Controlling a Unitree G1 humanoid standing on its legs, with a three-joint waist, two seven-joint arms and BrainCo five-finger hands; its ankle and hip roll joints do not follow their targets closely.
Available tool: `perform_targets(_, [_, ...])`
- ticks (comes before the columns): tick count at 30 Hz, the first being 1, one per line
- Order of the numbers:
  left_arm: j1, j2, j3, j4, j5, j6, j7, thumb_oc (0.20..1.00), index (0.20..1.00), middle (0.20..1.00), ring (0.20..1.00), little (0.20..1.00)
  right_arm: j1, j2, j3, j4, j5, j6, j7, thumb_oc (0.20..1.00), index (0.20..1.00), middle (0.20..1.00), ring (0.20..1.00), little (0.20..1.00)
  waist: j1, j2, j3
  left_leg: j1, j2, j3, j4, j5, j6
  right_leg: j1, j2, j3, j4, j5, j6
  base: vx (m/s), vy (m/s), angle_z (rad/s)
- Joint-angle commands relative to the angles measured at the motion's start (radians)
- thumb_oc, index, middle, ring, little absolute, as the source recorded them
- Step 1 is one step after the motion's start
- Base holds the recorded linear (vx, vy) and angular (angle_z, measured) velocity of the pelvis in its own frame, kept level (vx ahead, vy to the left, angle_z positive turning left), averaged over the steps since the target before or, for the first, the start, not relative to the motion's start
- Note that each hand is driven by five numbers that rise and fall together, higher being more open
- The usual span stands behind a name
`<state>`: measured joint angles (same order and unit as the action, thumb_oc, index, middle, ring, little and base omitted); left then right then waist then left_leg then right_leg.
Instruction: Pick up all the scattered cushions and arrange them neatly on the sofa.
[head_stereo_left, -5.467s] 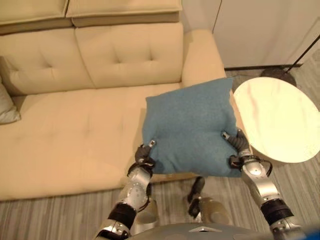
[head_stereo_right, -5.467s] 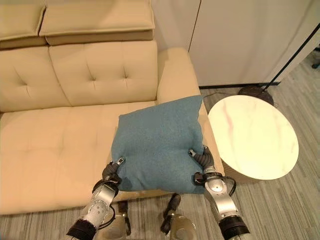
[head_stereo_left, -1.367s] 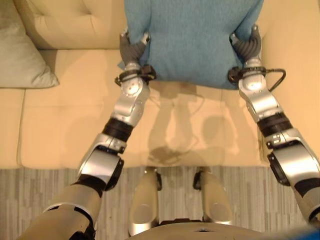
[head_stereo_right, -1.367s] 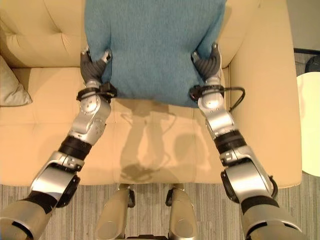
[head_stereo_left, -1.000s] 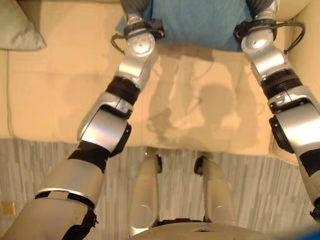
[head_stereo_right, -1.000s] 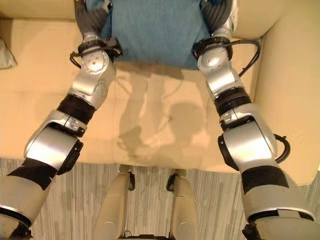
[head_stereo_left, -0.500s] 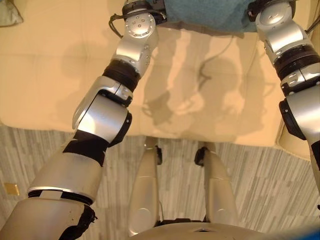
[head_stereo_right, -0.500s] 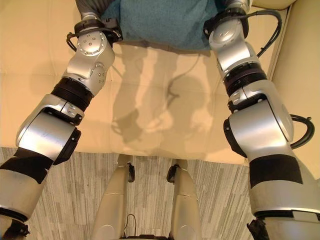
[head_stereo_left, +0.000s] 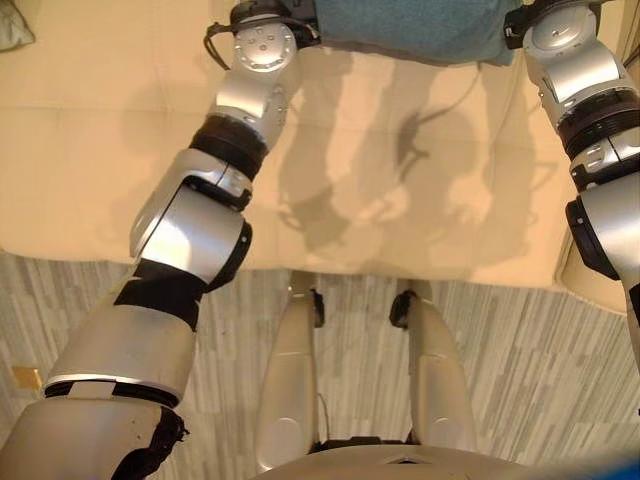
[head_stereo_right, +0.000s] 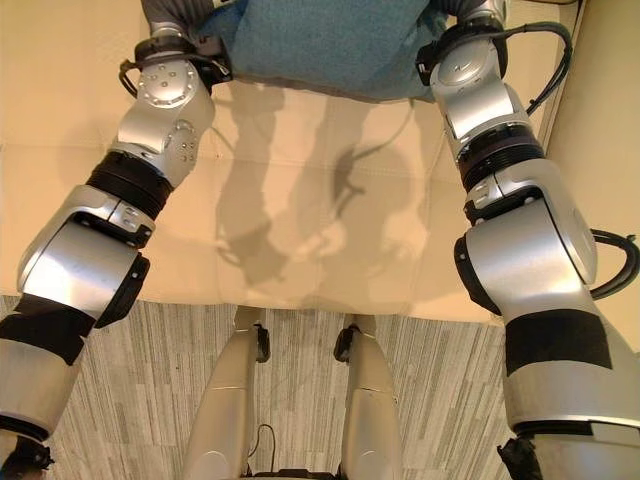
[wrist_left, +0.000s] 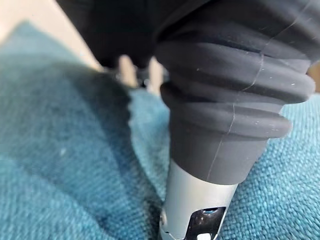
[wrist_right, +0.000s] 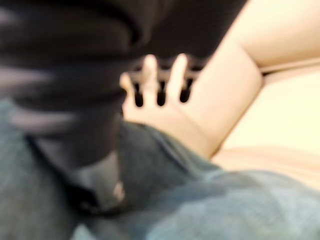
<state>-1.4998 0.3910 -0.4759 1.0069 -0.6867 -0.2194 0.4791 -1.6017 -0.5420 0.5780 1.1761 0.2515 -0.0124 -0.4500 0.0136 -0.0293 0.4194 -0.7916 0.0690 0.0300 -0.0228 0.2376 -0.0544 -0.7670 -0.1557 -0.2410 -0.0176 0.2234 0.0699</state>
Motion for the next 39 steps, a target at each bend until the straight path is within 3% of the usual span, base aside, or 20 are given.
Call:
perform_targets(1, [-0.079,-0.02,-0.033,0.049,0.027,-0.052,-0.057,1.0,1.0,1.0,1.0,1.0,0.017,0.098,0.053,0.018,-0.002,-0.073,0.046,1.0,1.0,1.0,1.0,1.0,-0.012,0.007,-0.137,0.033,0.006,0.038,-0.064,0.014,-0.11,0.033,-0.025,0.045,-0.054,0.036,0.155,-0.01,-0.002,-0.04])
perform_targets(11, [0.068,0.265,0.027,0.188,-0.025,-0.021,-0.175,1.0,1.0,1.0,1.0,1.0,0.109,-0.08,0.021,0.059,0.034,-0.083,0.107,1.0,1.0,1.0,1.0,1.0,-0.017,0.014,-0.147,0.047,0.013,0.046,-0.064,0.018,-0.116,0.041,-0.026,0.049,-0.057,0.043,0.156,0.0,0.001,-0.02])
perform_targets(15, [0.168,0.331,0.081,0.177,-0.019,-0.02,-0.198,1.0,1.0,1.0,1.0,1.0,0.186,-0.14,-0.028,0.035,0.049,-0.093,0.116,1.0,1.0,1.0,1.0,1.0,-0.018,0.018,-0.152,0.061,0.015,0.051,-0.064,0.013,-0.117,0.055,-0.028,0.048,-0.057,0.038,0.156,0.0,0.0,0.0])
perform_targets(17, [0.376,0.37,0.177,0.065,-0.01,-0.038,-0.228,1.0,1.0,1.0,1.0,1.0,0.353,-0.212,-0.109,-0.053,0.046,-0.106,0.137,1.0,1.0,1.0,1.0,1.0,-0.018,0.017,-0.156,0.12,0.016,0.057,-0.064,0.003,-0.119,0.112,-0.028,0.038,-0.052,0.025,0.149,0.0,0.0,0.0])
perform_targets(21, [0.619,0.387,0.25,-0.13,0.038,-0.053,-0.258,1.0,1.0,1.0,1.0,1.0,0.57,-0.248,-0.194,-0.198,0.003,-0.119,0.165,1.0,1.0,1.0,1.0,1.0,-0.018,0.018,-0.161,0.203,0.013,0.062,-0.064,-0.01,-0.118,0.189,-0.028,0.028,-0.038,0.003,0.141,0.02,-0.011,0.13])
perform_targets(24, [0.933,0.348,0.352,-0.331,0.092,-0.06,-0.286,1.0,1.0,1.0,1.0,1.0,0.889,-0.234,-0.306,-0.391,-0.068,-0.143,0.216,1.0,1.0,1.0,1.0,1.0,-0.02,0.011,-0.153,0.334,0.013,0.071,-0.064,-0.034,-0.111,0.31,-0.032,0.014,-0.013,-0.032,0.132,0.04,-0.021,0.02])
perform_targets(26, [1.0,0.34,0.361,-0.362,0.107,-0.052,-0.301,1.0,1.0,1.0,1.0,1.0,0.964,-0.229,-0.322,-0.423,-0.1,-0.137,0.228,1.0,1.0,1.0,1.0,1.0,-0.02,0.01,-0.152,0.371,0.015,0.074,-0.064,-0.038,-0.108,0.348,-0.032,0.009,-0.008,-0.043,0.13,0.05,-0.009,-0.01])
perform_targets(28, [1.219,0.282,0.394,-0.422,0.162,-0.03,-0.361,1.0,1.0,1.0,1.0,1.0,1.199,-0.165,-0.397,-0.499,-0.133,-0.139,0.287,1.0,1.0,1.0,1.0,1.0,-0.028,0.002,-0.161,0.491,0.015,0.083,-0.064,-0.055,-0.097,0.471,-0.022,-0.009,0.001,-0.077,0.125,0.09,-0.027,-0.06])
perform_targets(35, [1.45,0.134,0.375,-0.279,0.326,0.034,-0.468,1.0,1.0,1.0,1.0,1.0,1.457,-0.046,-0.395,-0.434,-0.241,-0.121,0.392,1.0,1.0,1.0,1.0,1.0,-0.052,0.002,-0.253,0.661,0.032,0.103,-0.064,-0.083,-0.084,0.648,0.01,-0.019,-0.022,-0.125,0.118,0.03,-0.016,-0.02])
perform_targets(39, [1.534,0.03,0.4,-0.101,0.424,0.067,-0.49,1.0,1.0,1.0,1.0,1.0,1.553,0.023,-0.353,-0.343,-0.308,-0.12,0.437,1.0,1.0,1.0,1.0,1.0,-0.056,0.0,-0.315,0.746,0.048,0.116,-0.064,-0.103,-0.079,0.73,0.037,-0.005,-0.03,-0.155,0.107,0.03,-0.068,-0.17])
